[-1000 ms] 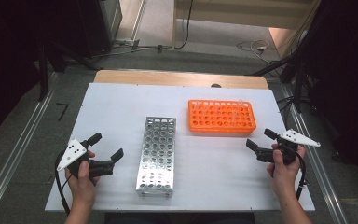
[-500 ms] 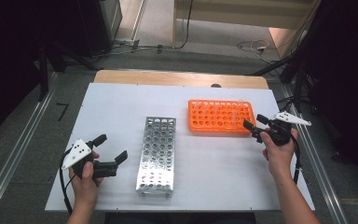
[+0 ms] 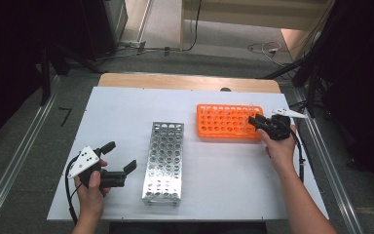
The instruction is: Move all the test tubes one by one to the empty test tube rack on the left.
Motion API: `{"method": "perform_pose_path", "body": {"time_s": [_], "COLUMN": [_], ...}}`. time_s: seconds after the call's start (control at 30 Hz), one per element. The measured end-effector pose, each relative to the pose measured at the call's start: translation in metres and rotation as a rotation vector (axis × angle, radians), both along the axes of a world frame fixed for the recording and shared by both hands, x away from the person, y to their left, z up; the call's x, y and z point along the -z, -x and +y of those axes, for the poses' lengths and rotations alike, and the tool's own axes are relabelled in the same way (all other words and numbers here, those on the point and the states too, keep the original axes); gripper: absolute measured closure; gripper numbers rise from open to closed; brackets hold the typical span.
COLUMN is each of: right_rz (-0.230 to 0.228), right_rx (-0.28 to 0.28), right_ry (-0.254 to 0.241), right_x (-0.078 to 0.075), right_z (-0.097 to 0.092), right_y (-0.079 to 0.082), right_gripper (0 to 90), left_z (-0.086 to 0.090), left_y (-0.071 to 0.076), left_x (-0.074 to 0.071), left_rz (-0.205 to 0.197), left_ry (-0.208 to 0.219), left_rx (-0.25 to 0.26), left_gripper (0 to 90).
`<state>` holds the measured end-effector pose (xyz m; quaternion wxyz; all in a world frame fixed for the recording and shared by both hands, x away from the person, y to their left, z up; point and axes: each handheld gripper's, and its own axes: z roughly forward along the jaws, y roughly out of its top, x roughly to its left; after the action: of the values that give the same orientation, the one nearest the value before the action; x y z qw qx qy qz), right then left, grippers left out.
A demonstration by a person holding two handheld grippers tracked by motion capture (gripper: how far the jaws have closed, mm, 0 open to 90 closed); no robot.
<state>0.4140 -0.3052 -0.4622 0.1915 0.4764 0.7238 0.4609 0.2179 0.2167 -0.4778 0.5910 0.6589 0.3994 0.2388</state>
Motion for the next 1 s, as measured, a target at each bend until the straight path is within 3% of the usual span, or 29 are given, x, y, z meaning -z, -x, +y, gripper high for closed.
{"method": "perform_pose_path", "body": {"time_s": [0.4,0.6,0.83,1.0], "right_rz": [0.025,-0.013,-0.044,-0.064], "right_rx": [0.017,0.026,0.030,0.035], "right_ry": [0.020,0.058,0.087,0.067], "right_x": [0.008,0.011,0.013,0.007], "right_z": [0.014,0.020,0.021,0.020], "right_y": [-0.015,-0.017,-0.018,-0.017], "right_gripper": [64.7,65.5,73.3,73.7], "left_z": [-0.004,-0.004,-0.003,-0.005], "left_y": [0.001,0.002,0.002,0.002], "left_x": [0.000,-0.001,-0.001,-0.001], "left_rz": [0.000,-0.008,-0.006,-0.005], "left_ry": [-0.022,-0.031,-0.029,-0.035], "left_rx": [0.012,-0.005,-0.004,-0.003], "left_gripper": [0.0,0.0,0.0,0.0]}}
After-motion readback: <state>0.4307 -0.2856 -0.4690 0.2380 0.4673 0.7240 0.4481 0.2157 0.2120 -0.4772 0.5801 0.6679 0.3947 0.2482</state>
